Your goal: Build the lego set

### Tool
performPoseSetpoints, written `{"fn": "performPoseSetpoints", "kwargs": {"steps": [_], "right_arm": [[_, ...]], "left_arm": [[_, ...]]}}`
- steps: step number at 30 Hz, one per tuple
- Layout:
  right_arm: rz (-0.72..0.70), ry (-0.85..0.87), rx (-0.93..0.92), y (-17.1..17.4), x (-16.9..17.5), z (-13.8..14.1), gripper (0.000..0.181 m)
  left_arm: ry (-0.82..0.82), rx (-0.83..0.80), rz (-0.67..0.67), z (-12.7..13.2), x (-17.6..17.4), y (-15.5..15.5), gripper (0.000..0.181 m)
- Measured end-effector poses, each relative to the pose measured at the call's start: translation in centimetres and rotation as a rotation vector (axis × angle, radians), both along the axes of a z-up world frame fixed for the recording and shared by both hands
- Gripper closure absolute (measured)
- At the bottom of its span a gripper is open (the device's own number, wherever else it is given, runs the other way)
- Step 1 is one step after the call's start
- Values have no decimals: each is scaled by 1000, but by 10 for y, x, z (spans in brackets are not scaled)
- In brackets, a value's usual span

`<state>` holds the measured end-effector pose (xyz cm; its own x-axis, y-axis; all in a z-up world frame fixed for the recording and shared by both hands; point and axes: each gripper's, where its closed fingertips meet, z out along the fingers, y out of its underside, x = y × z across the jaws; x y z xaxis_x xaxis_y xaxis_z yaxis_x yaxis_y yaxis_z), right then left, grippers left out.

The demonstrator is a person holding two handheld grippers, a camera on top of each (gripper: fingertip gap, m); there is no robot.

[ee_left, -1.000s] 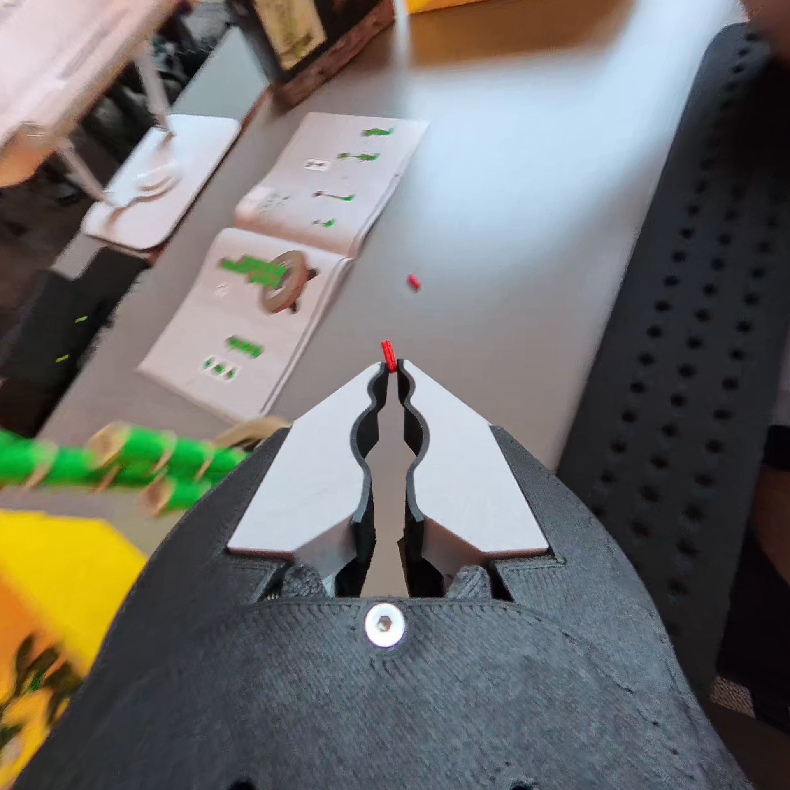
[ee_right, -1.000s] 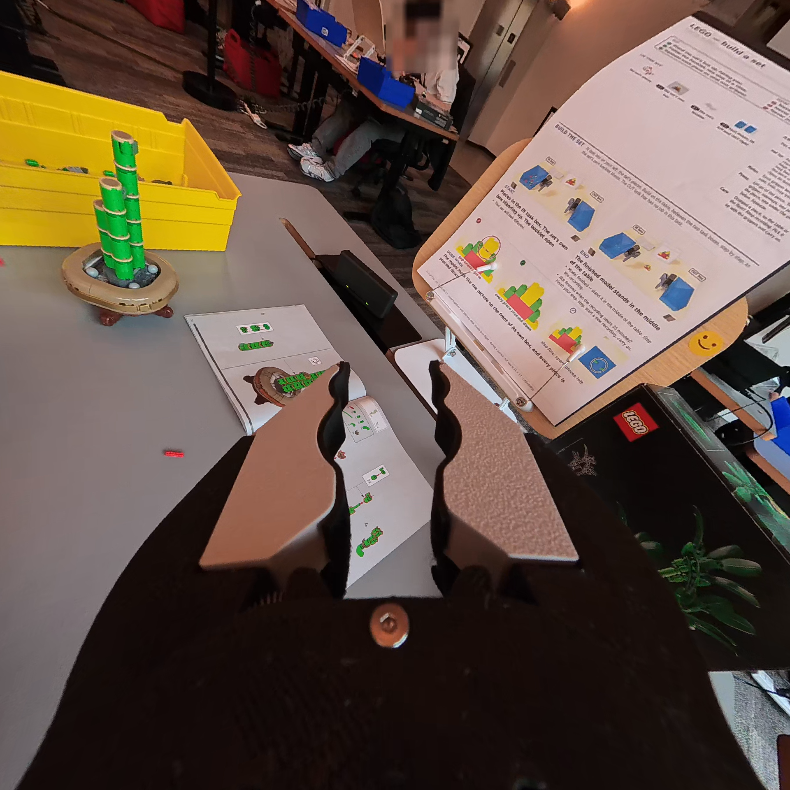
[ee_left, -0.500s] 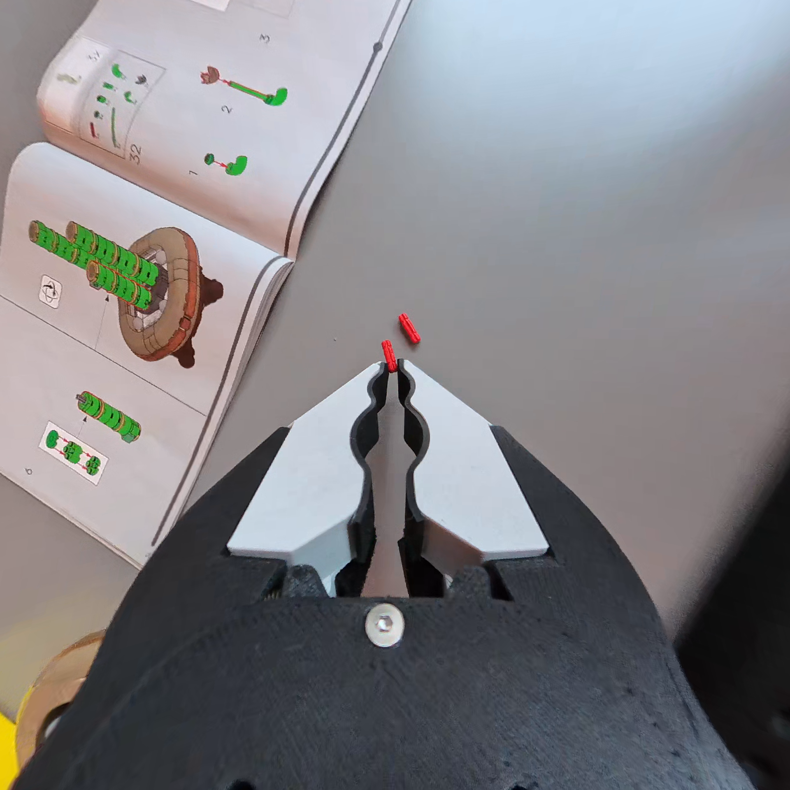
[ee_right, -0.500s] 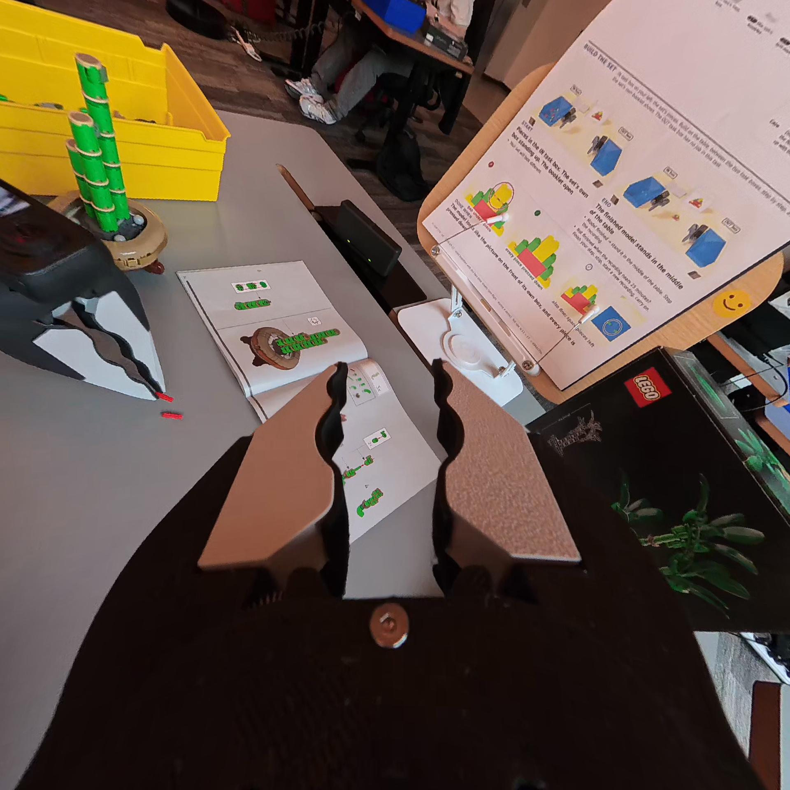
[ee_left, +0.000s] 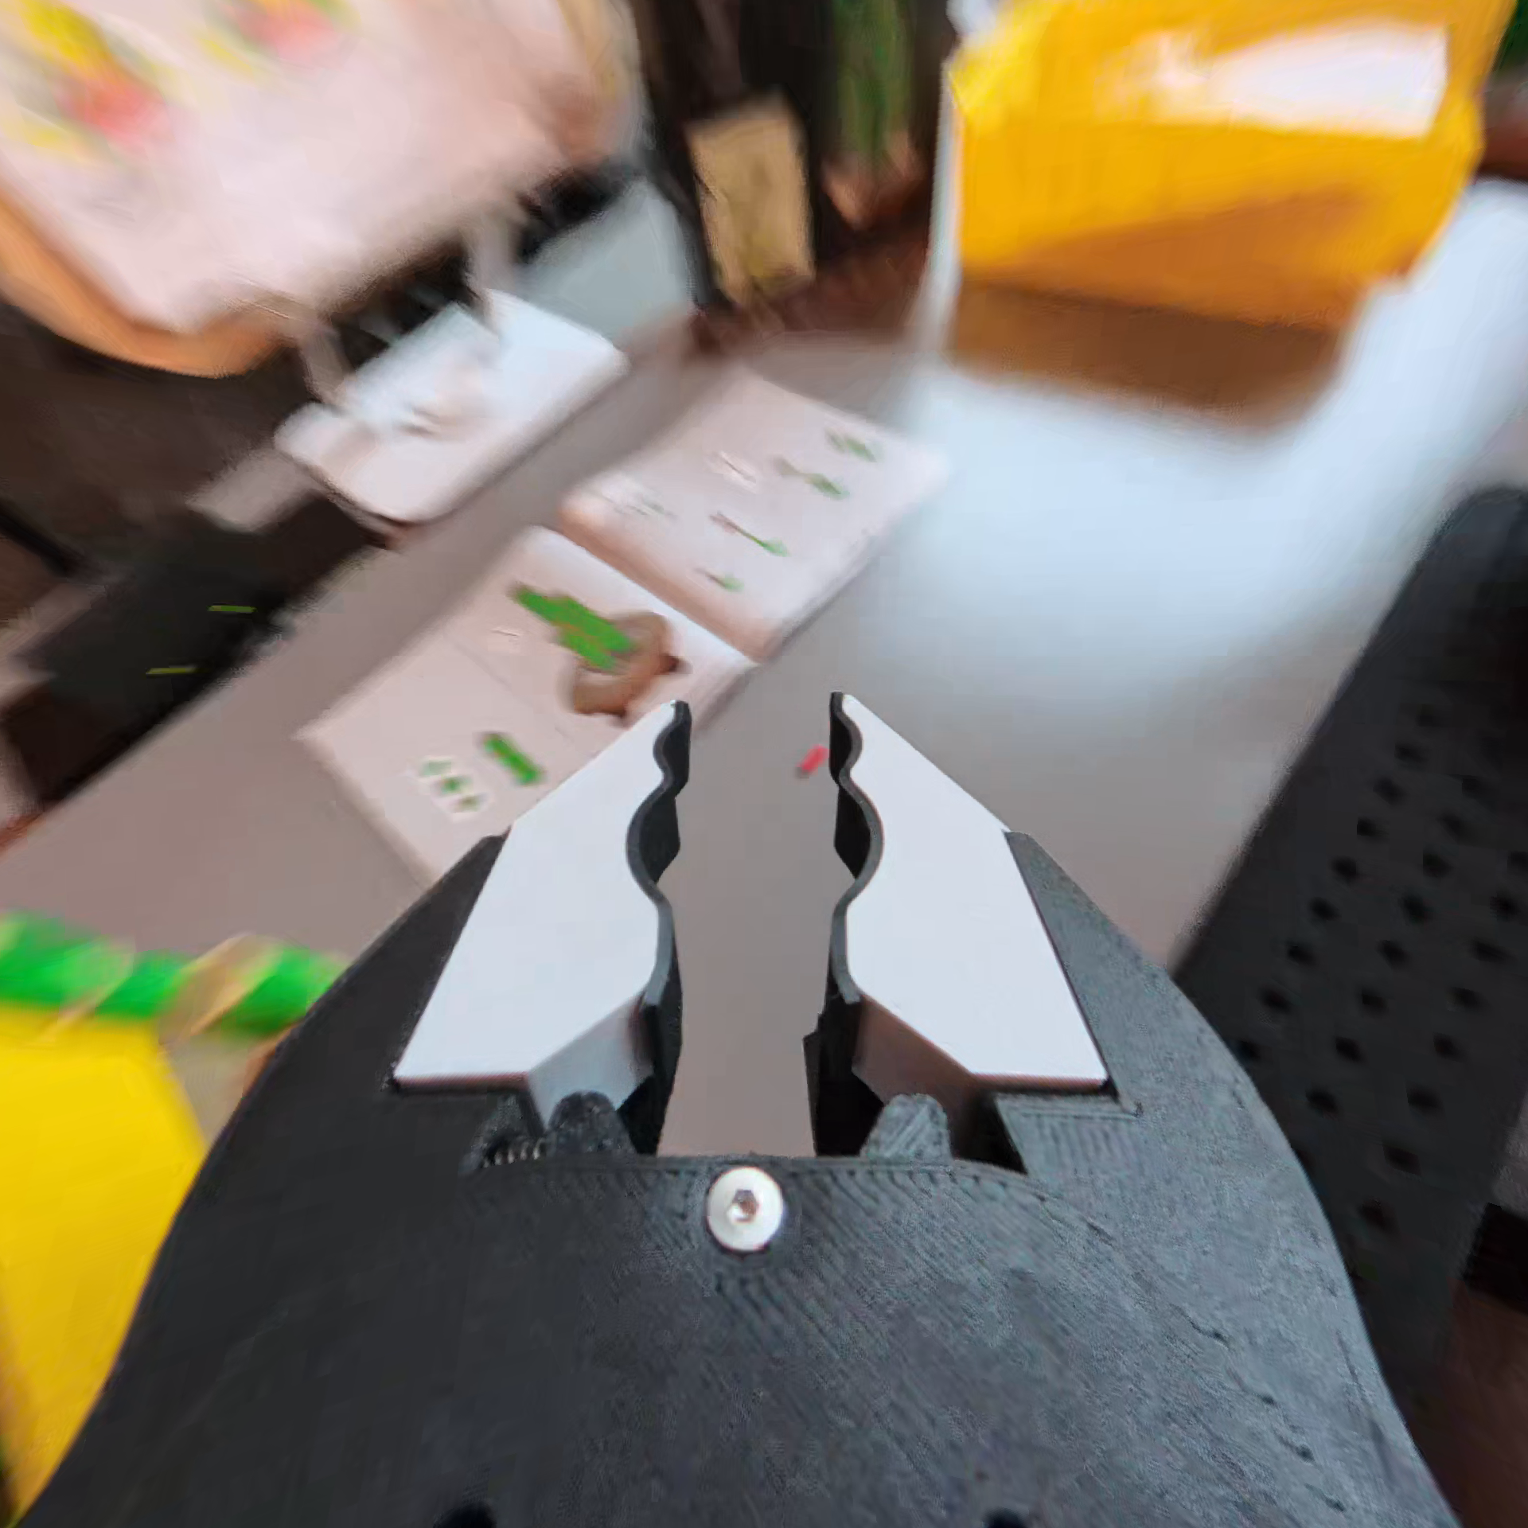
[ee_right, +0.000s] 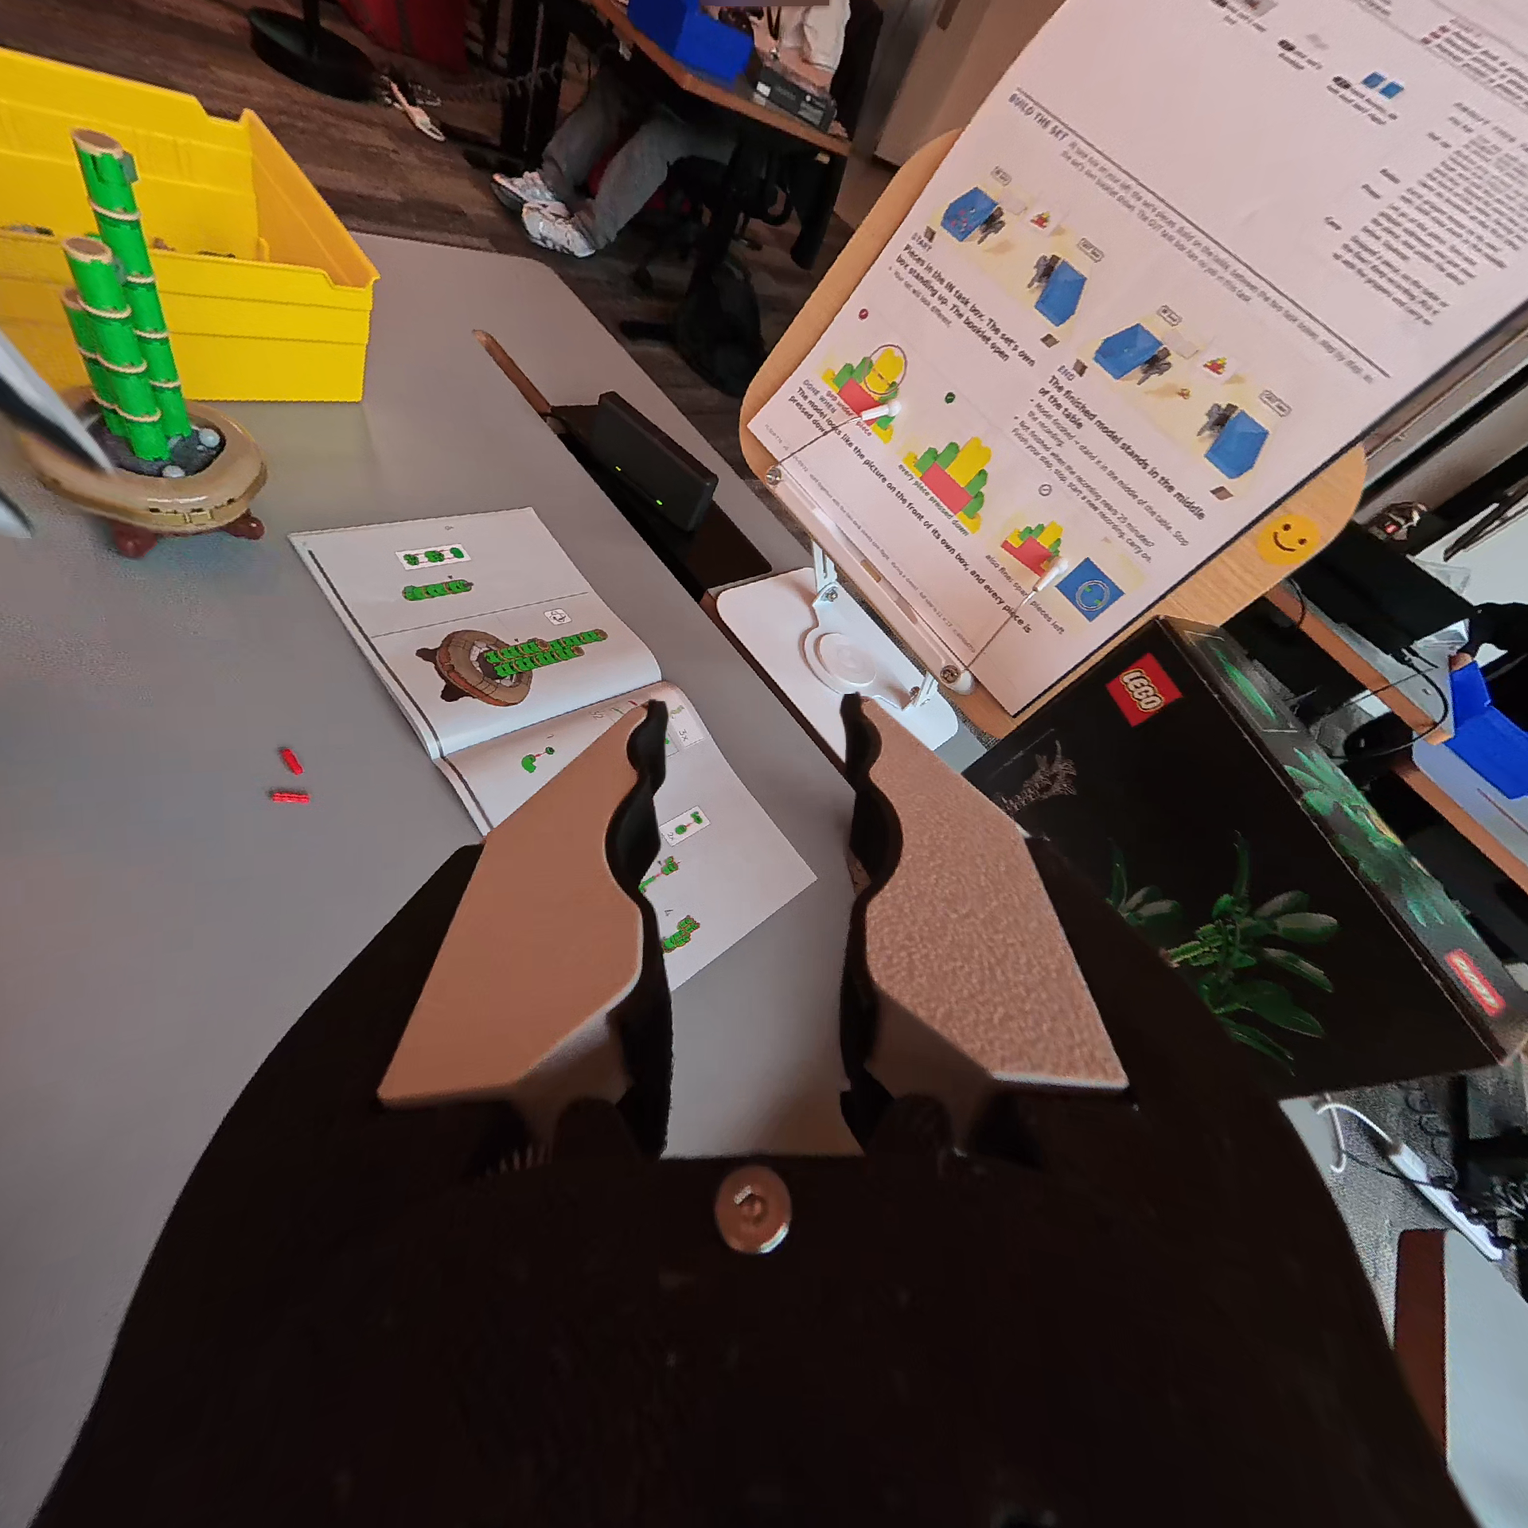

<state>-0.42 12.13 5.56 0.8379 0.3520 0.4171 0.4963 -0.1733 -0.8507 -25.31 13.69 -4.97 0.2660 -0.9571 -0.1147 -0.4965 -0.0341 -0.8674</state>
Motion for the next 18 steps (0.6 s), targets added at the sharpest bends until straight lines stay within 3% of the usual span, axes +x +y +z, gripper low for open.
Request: {"fn": "performPoseSetpoints", "kwargs": {"steps": [1, 4, 6, 11, 14, 18], "right_arm": [[-4, 7, 6, -1, 3, 2, 139], [-15, 16, 17, -3, 9, 5, 139], [-10, 32, 23, -3, 9, 6, 139], [20, 43, -5, 2, -3, -1, 140], [20, -14, -22, 4, -9, -7, 139], [36, 8, -24, 7, -23, -3, 140]], "left_arm": [[-98, 44, 94, 29, -29, 10, 145], [-283, 189, 401, 84, -141, 49, 135], [-275, 214, 442, 88, -197, 63, 144], [5, 62, 260, 32, -250, 84, 159], [155, 108, 151, -2, -256, 96, 164], [306, 39, 52, -53, -258, 109, 170]]}}
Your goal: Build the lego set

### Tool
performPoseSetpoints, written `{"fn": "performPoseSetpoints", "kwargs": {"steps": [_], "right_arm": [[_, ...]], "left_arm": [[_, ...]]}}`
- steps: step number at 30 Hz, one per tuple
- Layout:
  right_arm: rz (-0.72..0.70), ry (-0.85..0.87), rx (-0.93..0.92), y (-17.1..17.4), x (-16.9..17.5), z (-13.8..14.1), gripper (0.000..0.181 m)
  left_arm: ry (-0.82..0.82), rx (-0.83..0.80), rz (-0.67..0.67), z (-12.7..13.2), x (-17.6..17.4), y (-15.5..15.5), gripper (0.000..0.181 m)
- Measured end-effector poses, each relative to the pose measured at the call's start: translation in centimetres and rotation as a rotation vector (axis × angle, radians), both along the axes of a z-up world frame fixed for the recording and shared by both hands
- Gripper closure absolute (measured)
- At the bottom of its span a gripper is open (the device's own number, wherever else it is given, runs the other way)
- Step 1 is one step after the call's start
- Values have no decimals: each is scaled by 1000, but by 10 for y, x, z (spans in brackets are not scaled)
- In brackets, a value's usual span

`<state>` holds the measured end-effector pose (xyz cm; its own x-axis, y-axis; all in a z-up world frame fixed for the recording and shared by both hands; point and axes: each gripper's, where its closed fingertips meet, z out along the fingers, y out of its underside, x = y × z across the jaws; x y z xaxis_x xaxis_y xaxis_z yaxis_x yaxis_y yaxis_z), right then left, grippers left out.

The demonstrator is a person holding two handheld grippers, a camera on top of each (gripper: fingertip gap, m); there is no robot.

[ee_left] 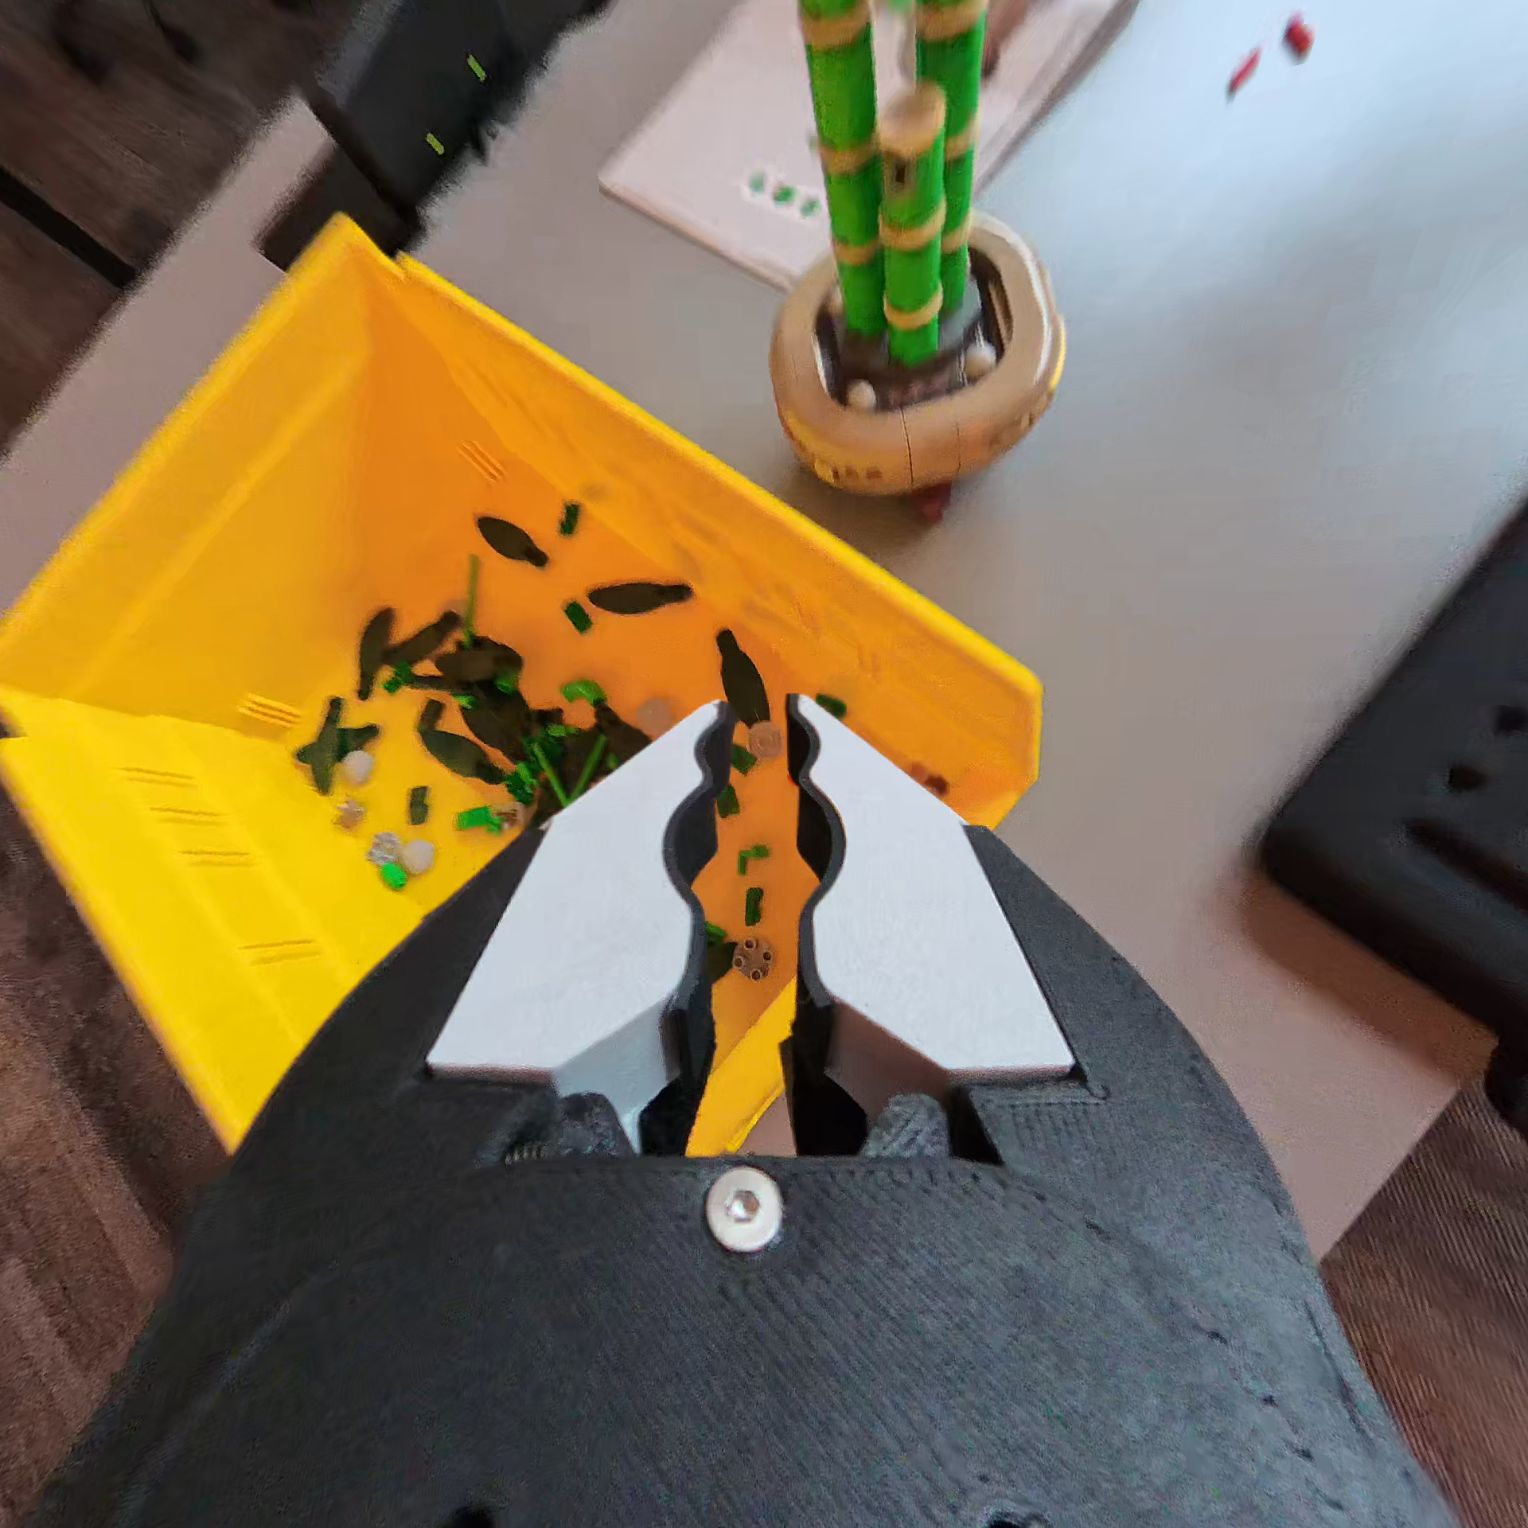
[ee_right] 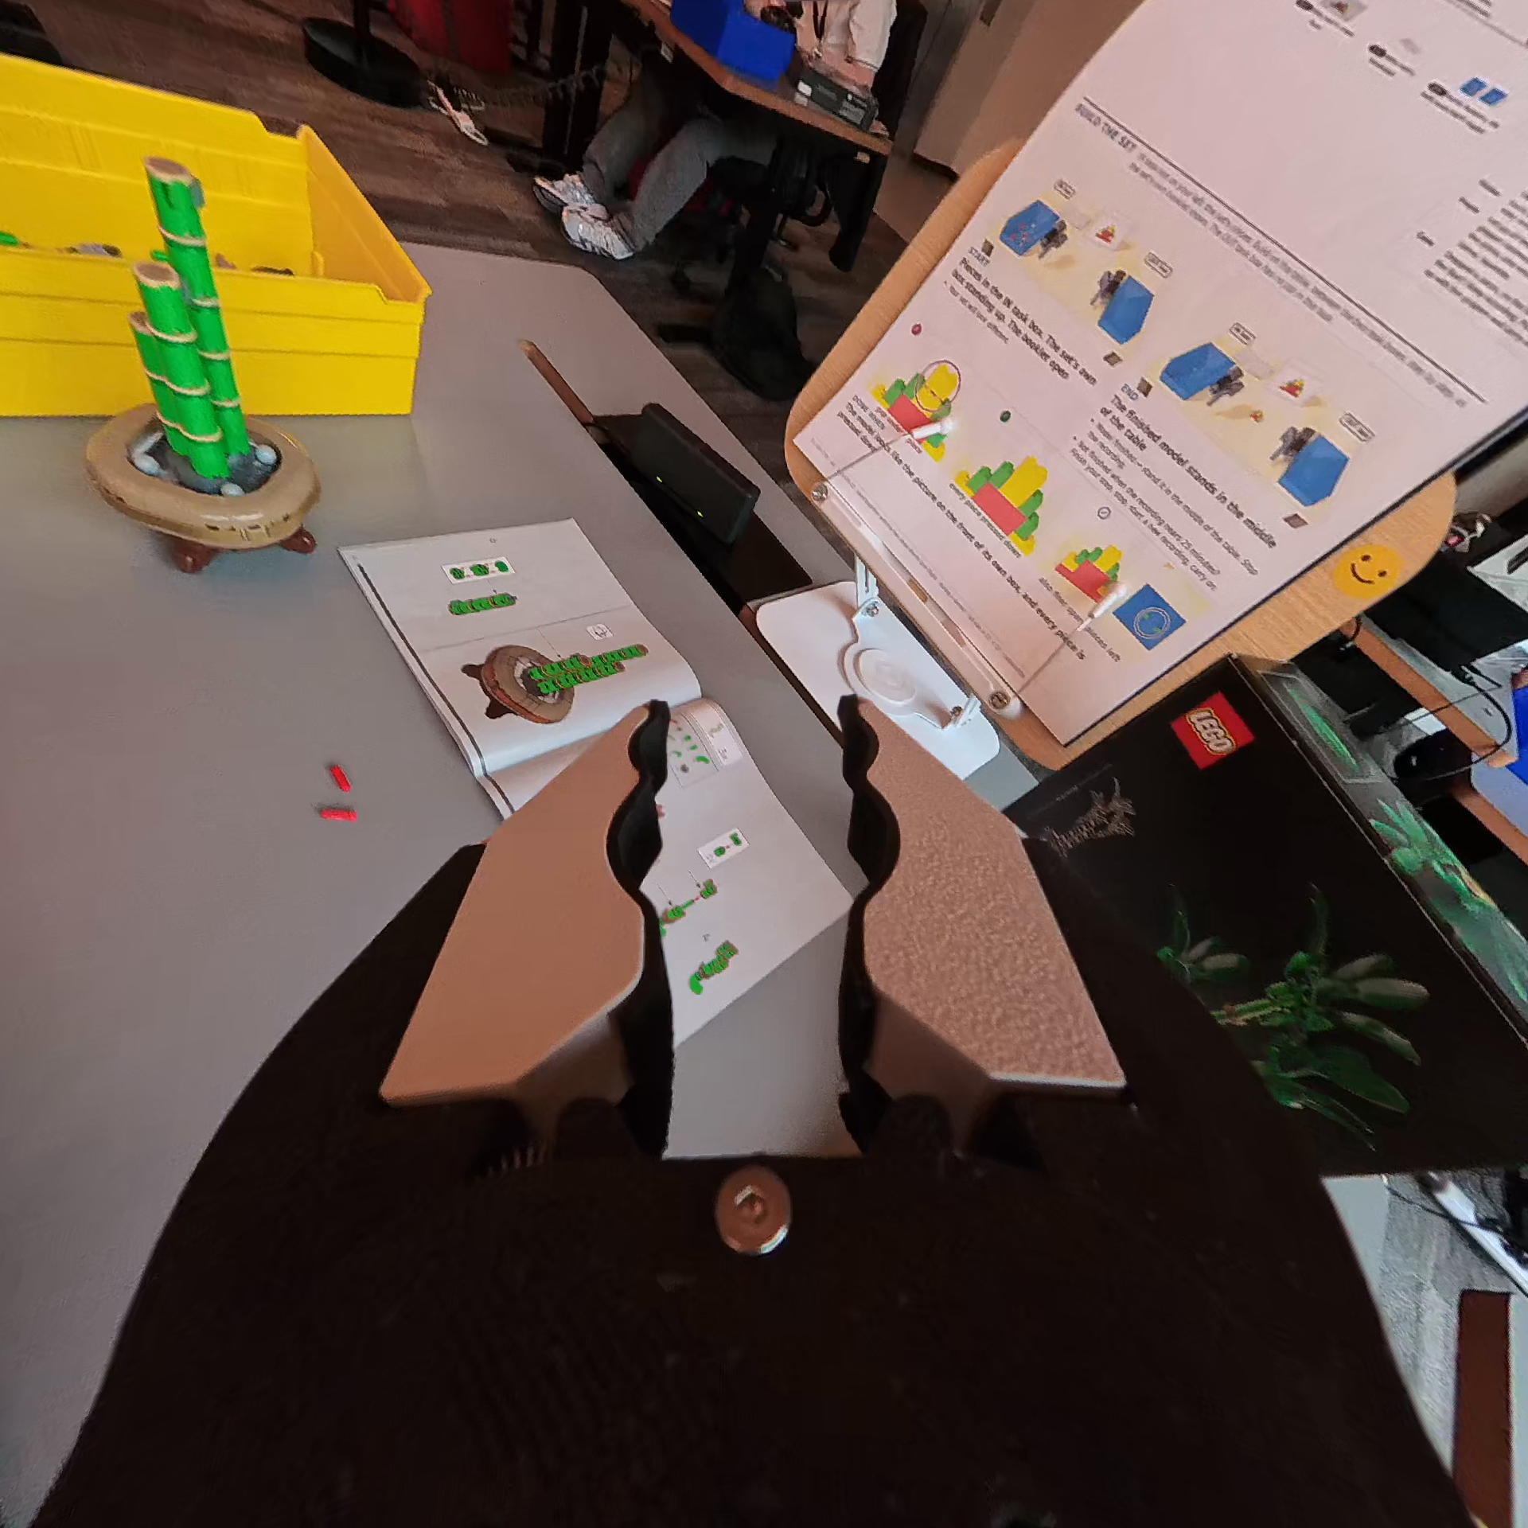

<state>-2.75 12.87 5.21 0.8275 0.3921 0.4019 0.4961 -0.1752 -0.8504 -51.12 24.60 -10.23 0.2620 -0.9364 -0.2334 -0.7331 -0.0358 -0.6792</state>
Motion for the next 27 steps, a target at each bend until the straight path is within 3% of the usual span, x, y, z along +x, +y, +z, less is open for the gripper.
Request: {"fn": "performPoseSetpoints", "kwargs": {"steps": [6, 12, 18, 22, 27], "right_arm": [[32, 0, 5, 5, -24, 5, 139], [36, -2, -20, 9, -29, -3, 139], [31, 5, -24, 7, -25, -4, 139], [32, 4, -21, 5, -22, -4, 139], [27, 12, -2, -2, -13, 1, 139]], "left_arm": [[170, -104, -210, -60, -3, 7, 171], [273, -137, -295, -90, -4, 9, 162], [273, -182, -314, -97, 2, 7, 164], [324, -196, -314, -99, -4, 6, 178], [290, -174, -236, -89, -11, 11, 179]]}}
